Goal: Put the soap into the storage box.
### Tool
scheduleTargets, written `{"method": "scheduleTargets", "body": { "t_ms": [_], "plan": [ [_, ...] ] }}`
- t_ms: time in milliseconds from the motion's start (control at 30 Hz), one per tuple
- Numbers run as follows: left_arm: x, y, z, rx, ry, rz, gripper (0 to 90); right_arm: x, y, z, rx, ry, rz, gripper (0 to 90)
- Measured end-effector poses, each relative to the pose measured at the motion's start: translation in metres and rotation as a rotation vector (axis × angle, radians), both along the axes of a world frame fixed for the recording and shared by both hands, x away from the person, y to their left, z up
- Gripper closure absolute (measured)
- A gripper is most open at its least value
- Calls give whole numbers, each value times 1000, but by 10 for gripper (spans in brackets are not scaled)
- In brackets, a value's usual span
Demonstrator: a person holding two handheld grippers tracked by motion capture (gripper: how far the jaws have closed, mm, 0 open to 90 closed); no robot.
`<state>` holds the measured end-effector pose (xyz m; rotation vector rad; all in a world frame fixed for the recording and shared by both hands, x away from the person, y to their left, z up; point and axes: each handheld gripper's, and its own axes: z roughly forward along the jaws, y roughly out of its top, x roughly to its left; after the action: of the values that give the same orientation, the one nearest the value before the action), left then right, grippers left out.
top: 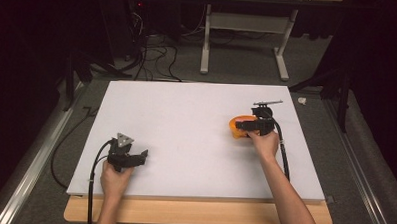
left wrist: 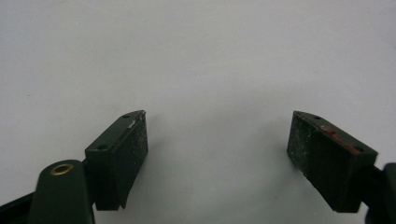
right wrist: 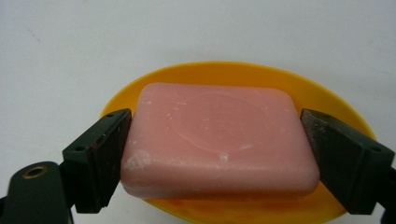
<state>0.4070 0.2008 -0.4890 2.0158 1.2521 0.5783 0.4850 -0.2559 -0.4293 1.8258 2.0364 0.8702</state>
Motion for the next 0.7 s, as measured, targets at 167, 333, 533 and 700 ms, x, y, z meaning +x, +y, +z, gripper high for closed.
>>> {"method": "scheduleTargets", "body": {
  "t_ms": [167,333,533,700],
  "plan": [
    [0,0,0,2,0,0,208,-1,0,1,1,-3,-3,129],
    [0,0,0,2,0,1,208,-2,-1,2,7,-6,-3,129],
    [0,0,0,2,-1,0,208,-4,-3,5,14,-18,1,128],
    [0,0,0,2,-1,1,208,-6,-3,8,24,-32,11,134]
  ]
}}
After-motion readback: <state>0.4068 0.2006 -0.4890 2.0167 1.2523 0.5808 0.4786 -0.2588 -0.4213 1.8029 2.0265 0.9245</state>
